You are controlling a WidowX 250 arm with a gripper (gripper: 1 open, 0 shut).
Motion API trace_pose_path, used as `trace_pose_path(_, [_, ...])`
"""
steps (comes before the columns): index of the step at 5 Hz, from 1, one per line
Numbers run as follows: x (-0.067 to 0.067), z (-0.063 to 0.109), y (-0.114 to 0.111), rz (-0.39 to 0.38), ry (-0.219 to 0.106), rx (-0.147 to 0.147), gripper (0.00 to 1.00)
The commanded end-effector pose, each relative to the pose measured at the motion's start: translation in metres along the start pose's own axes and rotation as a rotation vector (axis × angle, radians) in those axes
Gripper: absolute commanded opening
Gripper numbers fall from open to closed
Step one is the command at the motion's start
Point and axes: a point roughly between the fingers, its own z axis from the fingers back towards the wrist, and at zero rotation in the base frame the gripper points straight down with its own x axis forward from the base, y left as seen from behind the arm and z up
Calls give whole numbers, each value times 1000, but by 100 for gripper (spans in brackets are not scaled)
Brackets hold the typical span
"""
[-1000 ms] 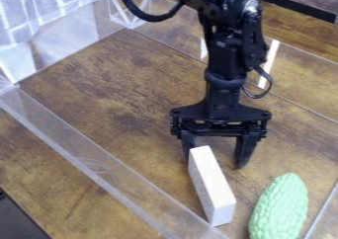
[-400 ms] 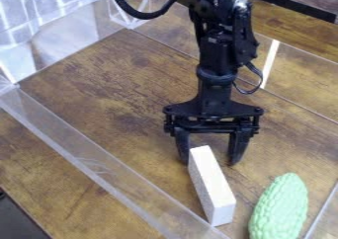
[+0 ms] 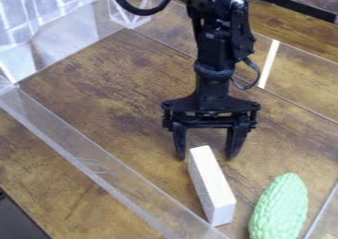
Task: Remove the white object from inside the blue tray and put it on the table
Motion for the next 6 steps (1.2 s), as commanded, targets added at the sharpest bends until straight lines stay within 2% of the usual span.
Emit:
trace_pose_path(1, [11, 24, -8, 2, -58, -56, 100])
trace_pose_path(6, [2, 28, -11, -28, -66, -56, 100])
